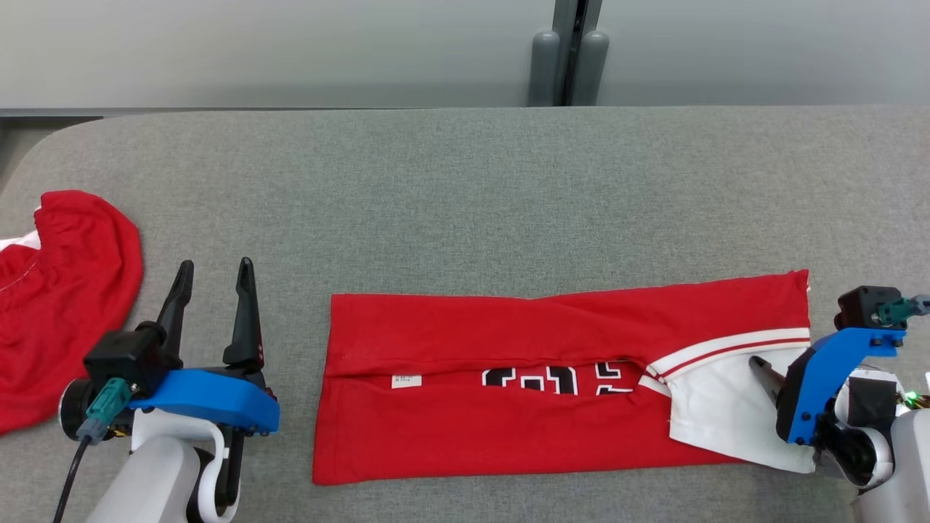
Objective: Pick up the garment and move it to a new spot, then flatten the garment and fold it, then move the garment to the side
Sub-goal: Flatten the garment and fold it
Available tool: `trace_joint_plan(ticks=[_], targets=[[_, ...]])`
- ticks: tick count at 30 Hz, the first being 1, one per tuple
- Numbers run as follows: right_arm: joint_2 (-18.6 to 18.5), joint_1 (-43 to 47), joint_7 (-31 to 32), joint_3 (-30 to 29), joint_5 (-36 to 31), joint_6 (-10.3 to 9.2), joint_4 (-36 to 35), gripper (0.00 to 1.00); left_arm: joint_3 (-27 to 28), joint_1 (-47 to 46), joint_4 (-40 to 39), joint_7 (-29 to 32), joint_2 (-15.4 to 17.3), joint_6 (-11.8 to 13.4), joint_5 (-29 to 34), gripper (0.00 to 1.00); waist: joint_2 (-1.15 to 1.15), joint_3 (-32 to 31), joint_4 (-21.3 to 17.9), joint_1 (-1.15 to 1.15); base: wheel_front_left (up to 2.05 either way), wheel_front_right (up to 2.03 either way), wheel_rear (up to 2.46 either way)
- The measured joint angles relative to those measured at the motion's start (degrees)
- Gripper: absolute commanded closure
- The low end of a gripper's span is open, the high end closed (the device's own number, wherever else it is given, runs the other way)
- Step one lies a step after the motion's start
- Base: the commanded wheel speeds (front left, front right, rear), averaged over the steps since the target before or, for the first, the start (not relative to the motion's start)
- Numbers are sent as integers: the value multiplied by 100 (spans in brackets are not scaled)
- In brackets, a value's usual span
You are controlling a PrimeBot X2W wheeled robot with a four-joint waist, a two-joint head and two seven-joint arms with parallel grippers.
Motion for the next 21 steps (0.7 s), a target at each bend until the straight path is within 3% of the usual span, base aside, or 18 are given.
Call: trace_joint_plan(ticks=[1,5,10,21], targets=[[-23,1,-36,88,24,-1,-3,100,29,24,10,-1,-19,2,-1,0,0,-5,4,0,0,0,0],[-69,29,-183,272,210,1,-46,100,80,119,46,-8,-87,-5,34,0,0,-31,-26,0,0,0,0],[-389,37,-349,271,263,2,-231,100,105,190,103,-8,-81,-90,92,0,0,-60,-147,0,0,0,0],[-1117,398,-286,-595,-153,1,-790,100,86,311,174,-8,-53,-205,144,0,0,-249,-295,0,0,0,0]])
